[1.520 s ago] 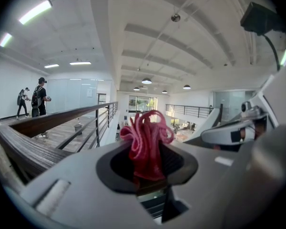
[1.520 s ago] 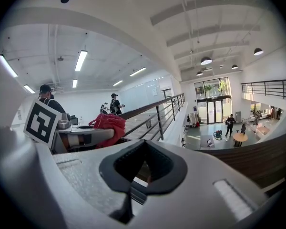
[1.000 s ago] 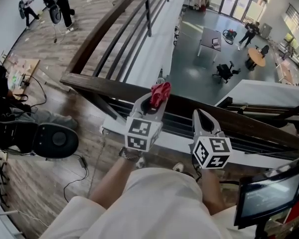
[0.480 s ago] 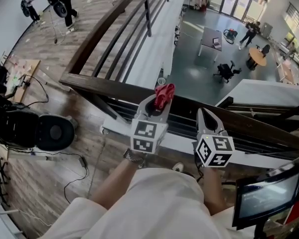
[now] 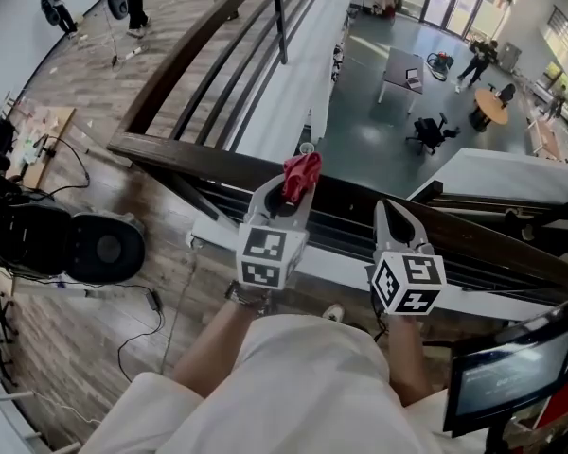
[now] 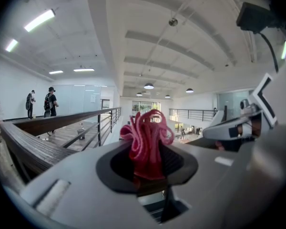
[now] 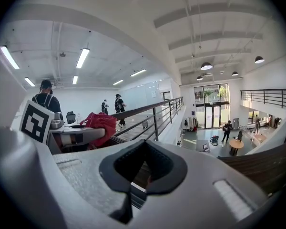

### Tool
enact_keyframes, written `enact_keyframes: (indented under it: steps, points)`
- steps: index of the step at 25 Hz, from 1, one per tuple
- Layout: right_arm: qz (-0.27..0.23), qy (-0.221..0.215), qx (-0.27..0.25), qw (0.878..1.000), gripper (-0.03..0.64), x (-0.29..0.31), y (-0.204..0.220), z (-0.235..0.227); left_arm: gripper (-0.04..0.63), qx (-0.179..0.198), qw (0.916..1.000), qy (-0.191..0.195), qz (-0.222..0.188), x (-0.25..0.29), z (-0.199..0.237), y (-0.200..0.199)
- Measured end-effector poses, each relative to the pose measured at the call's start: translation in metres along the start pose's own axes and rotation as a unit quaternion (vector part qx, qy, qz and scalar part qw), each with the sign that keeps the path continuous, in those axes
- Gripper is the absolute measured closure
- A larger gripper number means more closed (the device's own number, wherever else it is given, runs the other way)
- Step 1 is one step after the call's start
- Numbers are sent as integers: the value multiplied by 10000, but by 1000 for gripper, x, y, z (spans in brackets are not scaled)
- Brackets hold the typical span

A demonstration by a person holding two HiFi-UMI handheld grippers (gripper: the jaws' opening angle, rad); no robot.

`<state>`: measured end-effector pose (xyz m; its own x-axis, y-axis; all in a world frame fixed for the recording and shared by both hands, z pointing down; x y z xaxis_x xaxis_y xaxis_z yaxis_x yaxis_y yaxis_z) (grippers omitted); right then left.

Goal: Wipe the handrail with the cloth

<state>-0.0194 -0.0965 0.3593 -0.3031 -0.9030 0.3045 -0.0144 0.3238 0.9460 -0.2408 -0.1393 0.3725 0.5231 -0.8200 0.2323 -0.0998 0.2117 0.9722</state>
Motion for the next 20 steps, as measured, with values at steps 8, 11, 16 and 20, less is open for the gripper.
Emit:
enact_keyframes:
  steps: [8,11,16,20]
  points:
    - [156,-149,-12,9998,614,-3,-3,-13,474,38,10000,-73,44,-1,1,-5]
    - [171,-246,-25,9995,615,-8,-4,-18,474,246,9996,14,142,1,-14,-9]
    - [135,-330,-31,9994,614,-10,-7,-22,474,327,9993,33,165,6,-30,-12]
    - [127,-192,21,9997,614,-15,-3,-21,474,360,9989,195,242,8,-40,-9]
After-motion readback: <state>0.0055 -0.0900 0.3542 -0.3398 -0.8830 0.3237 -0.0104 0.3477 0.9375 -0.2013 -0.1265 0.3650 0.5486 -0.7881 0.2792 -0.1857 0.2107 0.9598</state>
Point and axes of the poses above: the fingertips, and each gripper's own axes: x forward along the fingers, z to its left, y out of its underside, the point moved 10 cm from there along -x, backward along the fingers, and after that the axes turned 1 degree about y, right-handed, at the moved point
